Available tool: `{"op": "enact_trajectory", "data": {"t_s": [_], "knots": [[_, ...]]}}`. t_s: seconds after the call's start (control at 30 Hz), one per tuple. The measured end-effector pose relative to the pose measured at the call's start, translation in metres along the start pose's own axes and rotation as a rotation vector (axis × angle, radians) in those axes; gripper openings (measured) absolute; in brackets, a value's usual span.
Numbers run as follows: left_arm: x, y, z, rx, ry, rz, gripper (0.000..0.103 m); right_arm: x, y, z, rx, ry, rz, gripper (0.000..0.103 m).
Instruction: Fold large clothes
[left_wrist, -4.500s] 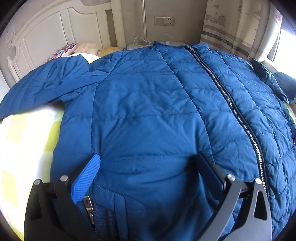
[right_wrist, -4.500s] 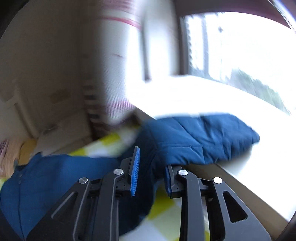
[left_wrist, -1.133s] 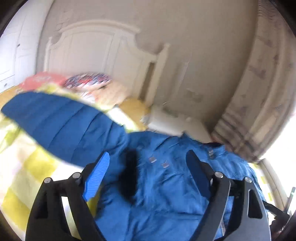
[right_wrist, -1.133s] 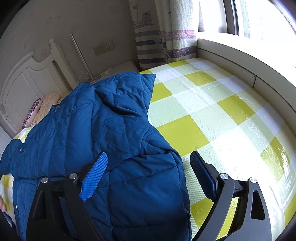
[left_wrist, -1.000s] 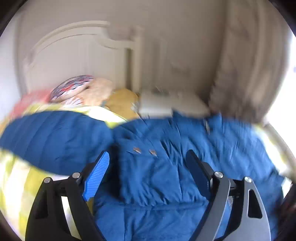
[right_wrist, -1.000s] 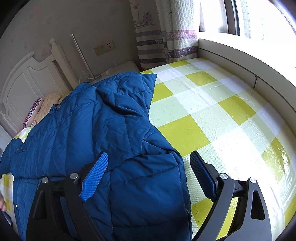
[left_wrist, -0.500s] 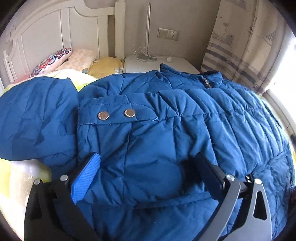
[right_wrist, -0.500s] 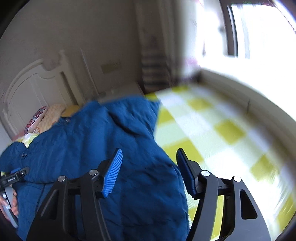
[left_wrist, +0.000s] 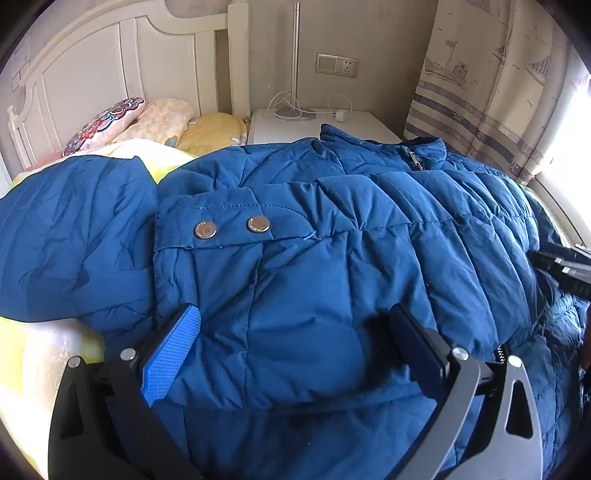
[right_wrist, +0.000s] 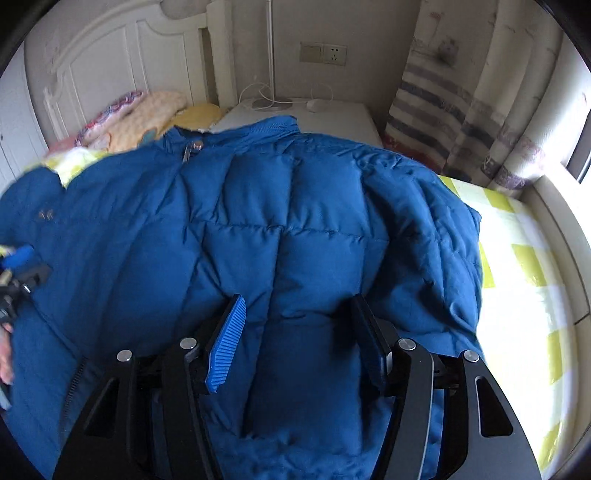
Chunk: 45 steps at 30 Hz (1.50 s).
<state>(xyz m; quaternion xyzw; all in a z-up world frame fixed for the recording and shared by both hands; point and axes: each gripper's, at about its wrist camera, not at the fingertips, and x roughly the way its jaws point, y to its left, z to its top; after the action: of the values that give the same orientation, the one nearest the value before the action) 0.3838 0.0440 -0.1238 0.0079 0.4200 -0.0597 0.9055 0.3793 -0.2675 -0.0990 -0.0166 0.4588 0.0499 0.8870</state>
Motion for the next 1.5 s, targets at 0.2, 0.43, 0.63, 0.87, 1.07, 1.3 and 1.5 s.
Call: {"op": "enact_trajectory", "data": {"t_s": [0.2,0.43,0.63,0.87,1.07,1.3,1.5], "knots": [[0.001,-0.002,0.0,0.011,0.005,0.016,0.101,0.002,-0.029,0.046,0.135,-0.094,0.024,0.057],[0.001,-0.001,0.001,0.006,0.005,0.011,0.101,0.038,-0.008,0.061,0.046,0.01,-0.105,0.052],[0.002,-0.002,0.0,0.016,0.01,0.022,0.101,0.049,0.022,0.073,0.009,-0.014,-0.007,0.052],[0.002,-0.002,0.0,0.015,0.01,0.02,0.101,0.043,0.049,0.08,-0.008,-0.031,-0.08,0.055],[0.001,0.0,0.0,0.009,0.007,0.011,0.101,0.056,0.091,0.067,-0.241,-0.028,-0.109,0.07],[0.001,0.0,0.0,0.011,0.007,0.014,0.101,0.025,-0.01,0.079,0.078,-0.106,-0.18,0.072],[0.002,-0.001,0.0,0.017,0.01,0.02,0.101,0.048,-0.054,0.063,0.176,0.008,-0.164,0.077]]}}
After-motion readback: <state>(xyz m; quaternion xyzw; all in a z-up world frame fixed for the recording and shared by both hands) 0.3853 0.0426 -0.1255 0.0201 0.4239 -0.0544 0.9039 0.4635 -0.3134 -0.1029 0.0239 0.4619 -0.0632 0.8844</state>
